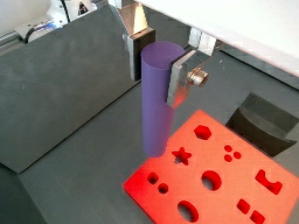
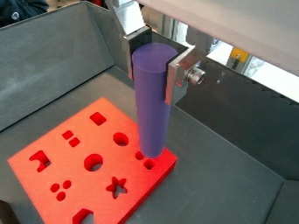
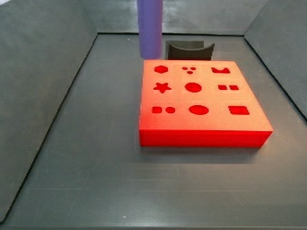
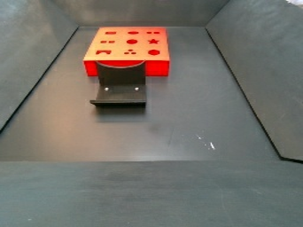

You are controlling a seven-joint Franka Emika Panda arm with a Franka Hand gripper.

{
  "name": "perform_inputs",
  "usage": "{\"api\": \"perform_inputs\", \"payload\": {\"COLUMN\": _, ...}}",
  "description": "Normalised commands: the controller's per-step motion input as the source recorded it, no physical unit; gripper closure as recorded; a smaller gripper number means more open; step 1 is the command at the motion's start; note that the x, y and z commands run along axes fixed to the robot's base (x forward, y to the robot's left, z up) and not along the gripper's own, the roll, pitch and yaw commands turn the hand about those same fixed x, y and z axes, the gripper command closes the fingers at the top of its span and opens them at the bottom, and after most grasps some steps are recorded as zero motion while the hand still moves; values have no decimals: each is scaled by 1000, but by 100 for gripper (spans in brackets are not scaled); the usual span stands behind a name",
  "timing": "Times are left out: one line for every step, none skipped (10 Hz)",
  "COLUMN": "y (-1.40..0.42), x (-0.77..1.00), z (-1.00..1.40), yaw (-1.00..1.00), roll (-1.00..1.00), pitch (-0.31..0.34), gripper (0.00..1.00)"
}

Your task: Insert the round object.

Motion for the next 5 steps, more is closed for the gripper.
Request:
{"api": "perform_inputs", "payload": {"y": 0, "x": 0, "z": -151, "yaw": -83, "roll": 0, "pitch": -3, "gripper": 100}}
{"api": "perform_inputs", "payload": {"y": 0, "x": 0, "z": -200, "yaw": 0, "roll": 0, "pitch": -66, "gripper": 100}}
{"api": "perform_inputs", "payload": {"y": 91, "x": 266, "z": -223, "yaw": 0, "roll": 6, "pitch": -90, "gripper": 100}}
{"api": "perform_inputs", "payload": {"y": 203, "x": 469, "z": -171, "yaw": 0, "roll": 21, "pitch": -77, "gripper": 100}}
{"api": "perform_inputs", "payload": {"y": 271, "x": 534, "z": -157, "yaw": 0, "roll": 10, "pitch": -79, "gripper": 100}}
